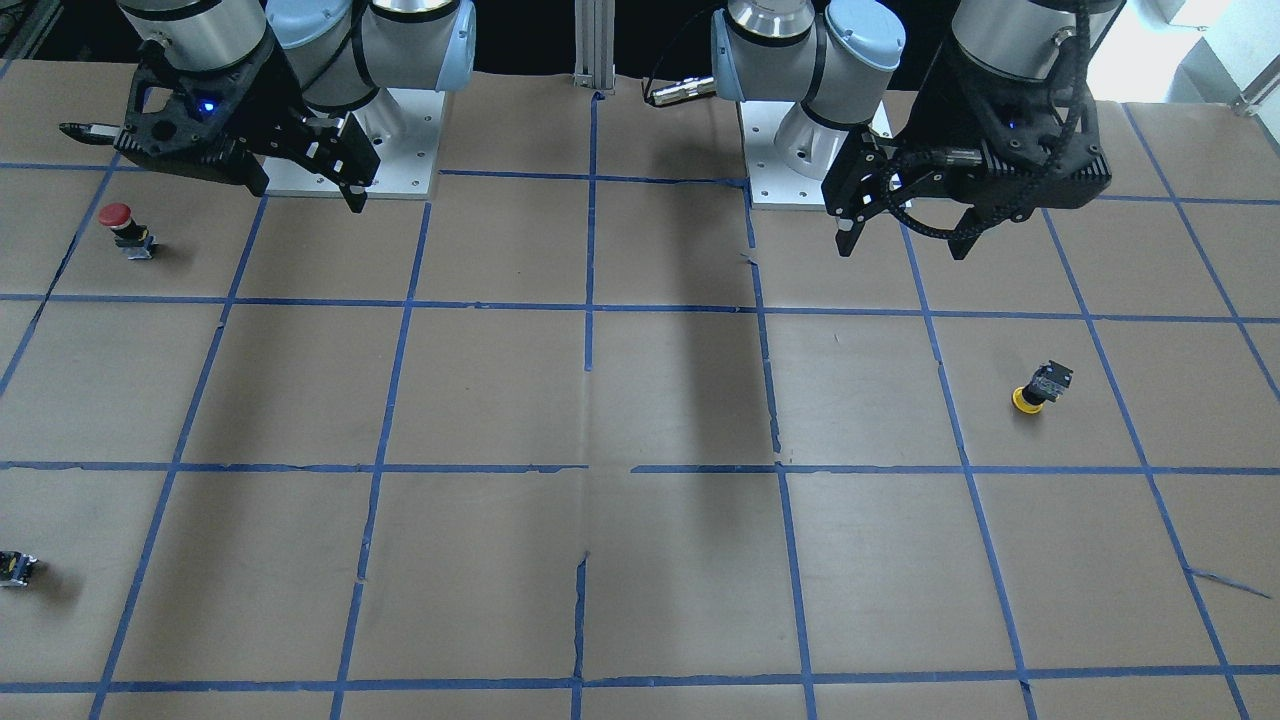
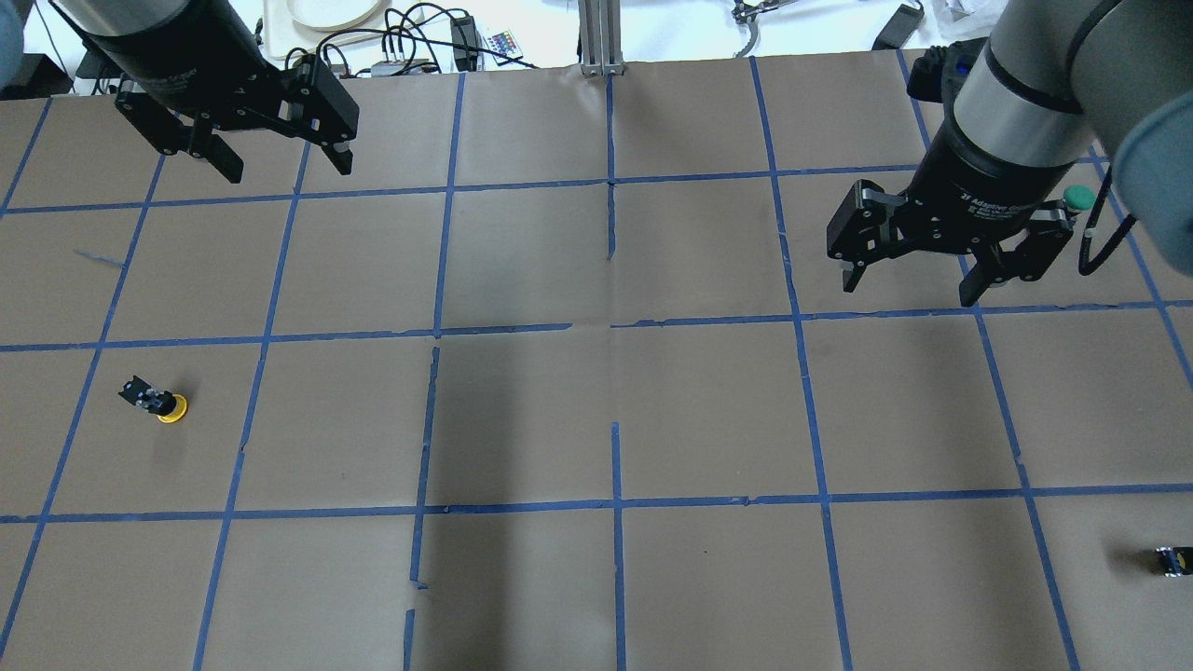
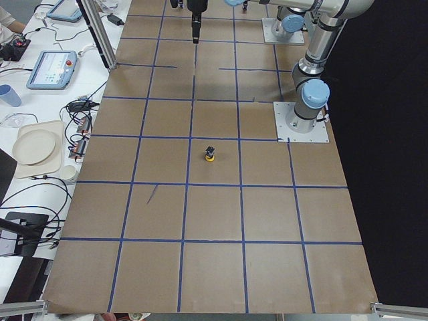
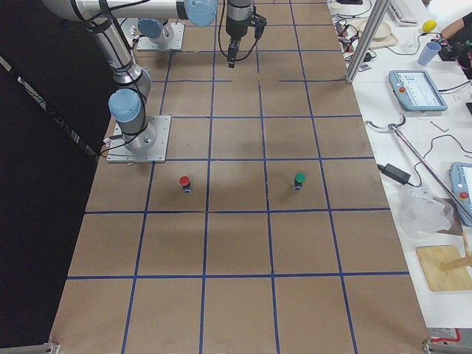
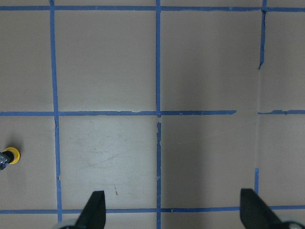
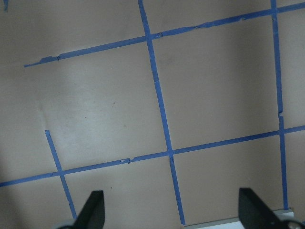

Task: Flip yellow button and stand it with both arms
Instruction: 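Move the left gripper down toward the yellow button lying on its side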

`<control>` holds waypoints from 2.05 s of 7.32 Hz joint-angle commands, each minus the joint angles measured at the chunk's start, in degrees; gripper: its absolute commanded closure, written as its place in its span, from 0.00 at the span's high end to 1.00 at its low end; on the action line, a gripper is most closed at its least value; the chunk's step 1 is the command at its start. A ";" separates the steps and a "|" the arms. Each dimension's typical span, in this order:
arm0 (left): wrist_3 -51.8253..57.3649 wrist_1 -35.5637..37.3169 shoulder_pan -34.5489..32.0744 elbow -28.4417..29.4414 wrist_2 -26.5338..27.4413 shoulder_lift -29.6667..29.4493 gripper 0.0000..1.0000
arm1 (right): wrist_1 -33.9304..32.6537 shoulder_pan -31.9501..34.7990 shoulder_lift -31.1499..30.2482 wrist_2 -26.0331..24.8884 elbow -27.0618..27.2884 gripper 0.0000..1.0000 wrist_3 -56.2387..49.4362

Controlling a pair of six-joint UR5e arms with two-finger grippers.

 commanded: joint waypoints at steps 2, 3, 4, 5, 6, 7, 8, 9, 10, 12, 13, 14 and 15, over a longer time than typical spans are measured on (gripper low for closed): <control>0.48 -0.27 -0.03 -0.28 0.28 0.25 1.00 | -0.09 0.00 -0.04 -0.12 0.04 1.00 -0.06; 6.92 -0.70 1.02 -1.33 2.37 0.25 1.00 | -0.09 0.00 -0.04 -0.12 0.04 1.00 0.02; 13.25 -0.62 2.94 -3.08 2.74 0.42 1.00 | 0.00 0.00 -0.04 -0.20 0.04 1.00 0.03; 16.10 -0.53 7.49 -4.23 2.66 0.34 1.00 | 0.00 0.00 -0.04 -0.21 0.04 1.00 0.11; 24.13 -0.18 12.23 -6.67 2.57 0.34 1.00 | -0.09 0.00 -0.04 -0.03 0.04 1.00 -0.15; 28.56 0.43 15.67 -9.31 2.57 0.42 1.00 | -0.35 -0.09 -0.04 -0.03 -0.48 1.00 0.02; 31.13 0.61 18.32 -10.55 2.92 0.34 1.00 | -1.92 -0.09 -0.04 -0.20 -0.40 1.00 0.03; 35.07 2.61 20.86 -11.26 2.83 -0.36 1.00 | -2.02 -0.09 -0.04 -0.12 -0.40 1.00 0.11; 38.42 5.50 23.59 -13.44 2.83 -0.63 1.00 | -1.94 -0.09 -0.04 -0.03 -0.31 1.00 0.37; 41.60 16.26 30.26 -21.94 2.75 -0.98 1.00 | -2.02 -0.09 -0.13 -0.21 -0.14 1.00 0.38; 47.88 24.35 32.30 -26.86 2.92 -1.24 1.00 | -2.20 -0.09 -0.13 -0.21 -0.22 1.00 0.38; 53.86 29.65 33.80 -30.74 2.92 -1.51 1.00 | -2.46 -0.09 -0.13 -0.12 -0.22 1.00 0.38; 58.97 31.27 36.25 -32.52 2.92 -2.90 1.00 | -2.46 -0.09 -0.13 -0.20 -0.22 1.00 0.46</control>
